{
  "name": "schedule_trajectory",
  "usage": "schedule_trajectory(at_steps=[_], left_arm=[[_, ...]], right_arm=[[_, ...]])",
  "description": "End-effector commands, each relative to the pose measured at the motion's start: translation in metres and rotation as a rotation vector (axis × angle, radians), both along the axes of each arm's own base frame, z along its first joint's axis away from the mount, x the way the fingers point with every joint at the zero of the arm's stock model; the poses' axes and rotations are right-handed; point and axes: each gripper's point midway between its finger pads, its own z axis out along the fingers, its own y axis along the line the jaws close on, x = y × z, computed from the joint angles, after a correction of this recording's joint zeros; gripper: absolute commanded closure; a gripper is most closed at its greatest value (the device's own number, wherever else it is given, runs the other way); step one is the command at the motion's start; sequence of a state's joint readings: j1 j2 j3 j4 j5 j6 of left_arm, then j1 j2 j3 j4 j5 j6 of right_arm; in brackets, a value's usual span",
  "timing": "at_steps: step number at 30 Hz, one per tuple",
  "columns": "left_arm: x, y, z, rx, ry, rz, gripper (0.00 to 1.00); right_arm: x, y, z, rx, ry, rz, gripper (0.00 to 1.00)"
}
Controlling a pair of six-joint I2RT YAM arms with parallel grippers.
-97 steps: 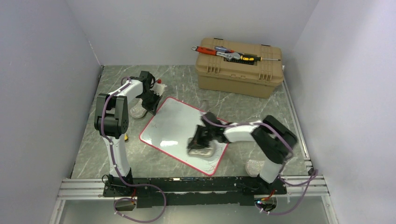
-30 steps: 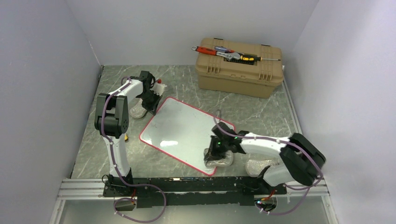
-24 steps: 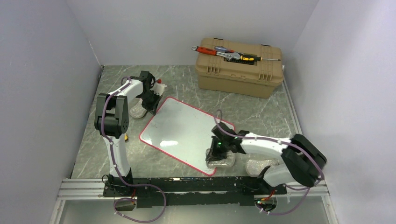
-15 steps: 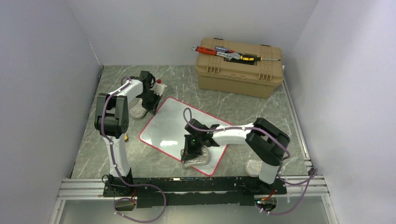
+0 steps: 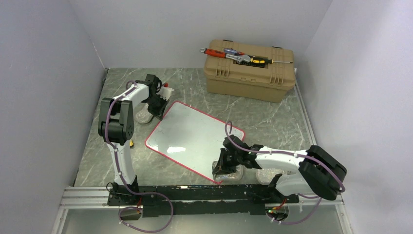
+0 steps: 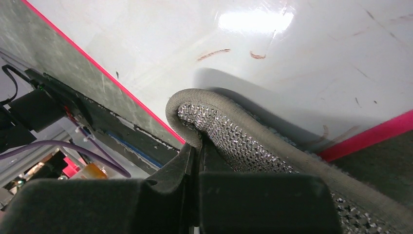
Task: Erase the whiteboard
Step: Hold the whiteboard at the center of the board.
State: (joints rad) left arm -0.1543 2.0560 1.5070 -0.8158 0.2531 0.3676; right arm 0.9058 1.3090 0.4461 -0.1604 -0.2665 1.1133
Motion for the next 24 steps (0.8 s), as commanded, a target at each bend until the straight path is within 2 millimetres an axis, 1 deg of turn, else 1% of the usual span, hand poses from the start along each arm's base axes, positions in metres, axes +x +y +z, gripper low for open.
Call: schedule_trajectory(at_steps=[1, 3, 5, 8, 10, 12, 14, 15, 16, 18, 19, 20, 22, 24], left_arm=[[-0.036, -0.013, -0.023, -0.027, 0.141, -0.019, 0.96], [-0.036, -0.014, -0.023, -0.028, 0.144, -0.019, 0.96], [-0.035, -0.015, -0.022, -0.031, 0.146, -0.019, 0.97], [-0.035, -0.016, -0.02, -0.032, 0.144, -0.021, 0.96], [-0.036, -0.016, -0.02, -0.028, 0.145, -0.023, 0.96], [-0.037, -0.015, -0.02, -0.025, 0.144, -0.024, 0.96], [-0.038, -0.015, -0.021, -0.025, 0.15, -0.025, 0.96], [-0.038, -0.015, -0.021, -0.024, 0.151, -0.024, 0.96], [-0.038, -0.015, -0.02, -0.024, 0.151, -0.025, 0.97], [-0.036, -0.015, -0.019, -0.025, 0.143, -0.028, 0.96], [-0.037, -0.015, -0.019, -0.023, 0.142, -0.029, 0.96], [-0.036, -0.015, -0.019, -0.024, 0.141, -0.031, 0.96], [-0.037, -0.015, -0.021, -0.024, 0.147, -0.03, 0.96], [-0.039, -0.014, -0.022, -0.025, 0.149, -0.031, 0.96]], right_arm=[[-0.033, -0.064, -0.057, -0.332, 0.126, -0.002, 1.0], [-0.019, -0.042, -0.061, -0.318, 0.102, 0.031, 1.0], [0.001, -0.015, -0.066, -0.303, 0.069, 0.061, 1.0], [0.038, 0.038, -0.067, -0.236, 0.006, 0.109, 1.0], [0.061, 0.07, -0.067, -0.206, -0.03, 0.131, 1.0], [0.076, 0.089, -0.072, -0.198, -0.054, 0.146, 1.0], [0.089, 0.099, -0.069, -0.186, -0.072, 0.143, 1.0], [0.093, 0.101, -0.062, -0.173, -0.084, 0.136, 1.0], [0.095, 0.095, -0.057, -0.168, -0.094, 0.124, 1.0], [0.093, 0.074, -0.046, -0.178, -0.111, 0.092, 1.0], [0.085, 0.051, -0.049, -0.217, -0.1, 0.076, 1.0], [0.079, 0.035, -0.048, -0.242, -0.101, 0.067, 1.0], [0.065, 0.01, -0.046, -0.275, -0.103, 0.059, 1.0], [0.049, -0.007, -0.049, -0.294, -0.074, 0.051, 1.0]])
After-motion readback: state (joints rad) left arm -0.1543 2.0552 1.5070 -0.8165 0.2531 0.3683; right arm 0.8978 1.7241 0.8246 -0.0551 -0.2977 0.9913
